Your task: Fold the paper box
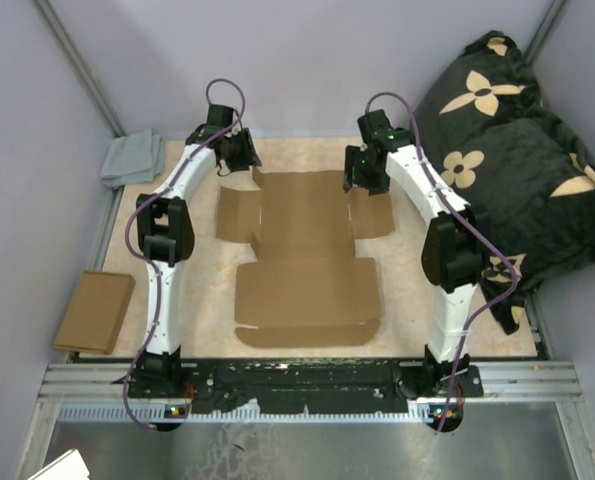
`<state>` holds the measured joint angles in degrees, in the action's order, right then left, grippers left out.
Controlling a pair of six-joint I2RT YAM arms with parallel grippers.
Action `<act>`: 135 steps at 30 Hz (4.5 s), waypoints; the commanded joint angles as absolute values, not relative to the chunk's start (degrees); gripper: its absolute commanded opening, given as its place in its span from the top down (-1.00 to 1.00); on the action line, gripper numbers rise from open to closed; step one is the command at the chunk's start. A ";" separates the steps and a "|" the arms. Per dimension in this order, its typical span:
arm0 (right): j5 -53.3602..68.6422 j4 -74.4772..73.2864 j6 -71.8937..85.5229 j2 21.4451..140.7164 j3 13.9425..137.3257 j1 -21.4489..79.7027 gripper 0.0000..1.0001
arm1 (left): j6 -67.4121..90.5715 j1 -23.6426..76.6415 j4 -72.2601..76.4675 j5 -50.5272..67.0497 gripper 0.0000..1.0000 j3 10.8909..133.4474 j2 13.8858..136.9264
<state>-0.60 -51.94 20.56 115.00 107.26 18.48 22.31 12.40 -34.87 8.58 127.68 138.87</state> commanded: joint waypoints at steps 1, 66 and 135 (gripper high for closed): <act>-0.50 -52.18 19.68 111.38 107.03 18.09 -0.29 | 22.62 12.61 -31.19 8.62 0.03 126.83 139.88; 11.29 -69.66 11.69 112.60 122.74 12.08 0.99 | 10.61 15.29 16.44 23.74 1.00 77.80 99.66; 6.27 27.57 1.33 71.66 42.99 26.02 0.83 | 14.78 26.03 -3.03 17.72 -0.50 67.87 85.60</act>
<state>5.93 26.35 1.08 74.00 42.41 25.76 16.10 25.76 -4.99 18.46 67.90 85.62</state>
